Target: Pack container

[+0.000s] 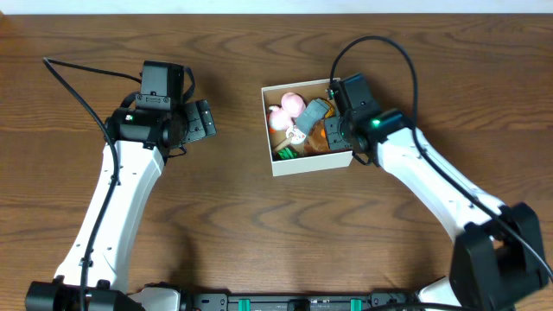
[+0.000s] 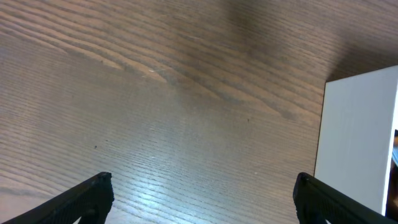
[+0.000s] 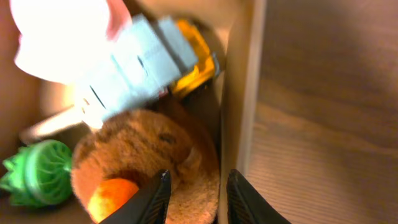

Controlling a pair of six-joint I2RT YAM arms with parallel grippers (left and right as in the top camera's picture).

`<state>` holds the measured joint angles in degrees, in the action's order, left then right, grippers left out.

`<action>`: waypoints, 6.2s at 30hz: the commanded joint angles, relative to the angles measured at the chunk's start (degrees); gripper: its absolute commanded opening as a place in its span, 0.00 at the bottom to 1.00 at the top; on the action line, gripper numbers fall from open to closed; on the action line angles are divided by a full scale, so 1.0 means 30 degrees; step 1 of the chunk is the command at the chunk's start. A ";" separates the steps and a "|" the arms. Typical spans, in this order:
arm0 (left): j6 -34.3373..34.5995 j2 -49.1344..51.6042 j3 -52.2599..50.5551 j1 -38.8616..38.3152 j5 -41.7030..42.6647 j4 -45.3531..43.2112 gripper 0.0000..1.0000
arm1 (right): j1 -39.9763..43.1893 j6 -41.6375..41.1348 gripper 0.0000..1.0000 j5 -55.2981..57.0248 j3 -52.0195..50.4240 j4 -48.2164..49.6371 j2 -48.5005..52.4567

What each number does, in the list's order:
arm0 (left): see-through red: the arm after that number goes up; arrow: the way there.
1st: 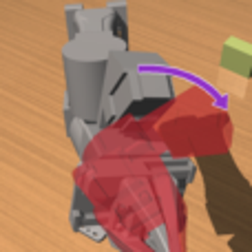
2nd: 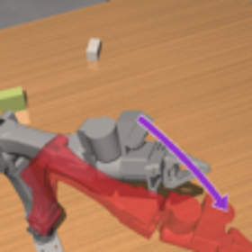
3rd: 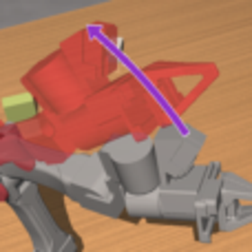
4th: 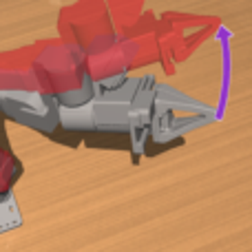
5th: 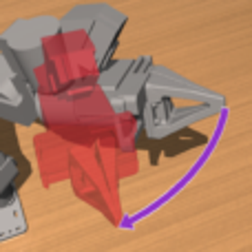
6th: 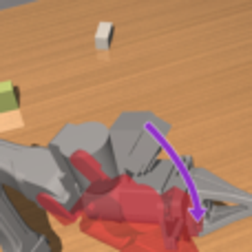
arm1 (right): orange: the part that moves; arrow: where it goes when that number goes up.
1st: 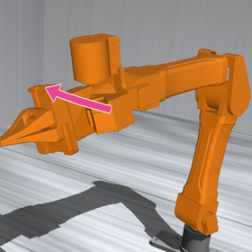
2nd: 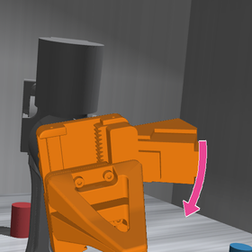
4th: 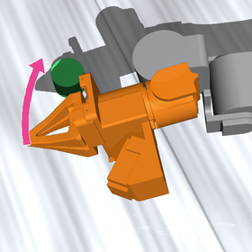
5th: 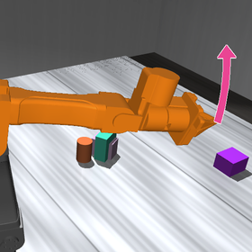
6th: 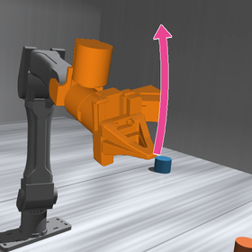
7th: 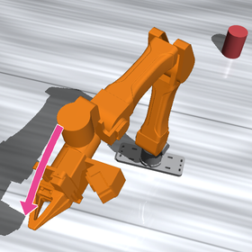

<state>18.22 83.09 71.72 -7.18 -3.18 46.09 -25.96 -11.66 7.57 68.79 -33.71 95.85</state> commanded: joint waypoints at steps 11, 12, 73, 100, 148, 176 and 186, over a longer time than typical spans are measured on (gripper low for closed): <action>-0.3577 0.0036 0.0029 -0.0379 -0.0044 -0.2346 0.98 | 0.4036 -0.2528 0.86 0.1457 -0.0036 0.1625 -0.3767; -0.3577 0.0044 0.0029 -0.0313 -0.0211 -0.2849 0.98 | 0.4656 -0.2521 0.95 0.1348 -0.0036 0.1661 -0.3796; -0.0823 -1.8221 -1.3318 -0.0058 -0.0670 -0.5457 0.98 | 0.0393 -0.4452 0.99 0.6681 -1.2094 -0.3315 -2.0662; -0.0816 -1.8221 -1.3318 -0.0058 -0.0670 -0.5457 0.98 | 0.7621 -0.0933 0.99 0.2142 -2.2068 1.0608 -3.1860; -0.1676 -1.9628 -1.4112 0.0525 -0.0933 -0.2565 0.98 | 0.8808 0.3191 0.99 -0.1100 -2.2826 0.9945 -3.1860; -0.7206 -2.7671 -2.3831 0.2178 -0.0146 -1.4047 0.98 | 0.8808 0.3198 0.99 -0.1100 -2.2826 0.9945 -3.1853; -0.7206 -2.7583 -2.3831 0.2171 -0.0080 -1.4076 0.98 | 0.8808 0.3198 0.99 -0.1100 -2.2826 0.9952 -3.1860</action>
<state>-2.63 0.62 1.32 -0.95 -2.96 1.50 -0.03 -2.72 4.49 0.56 -3.79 0.62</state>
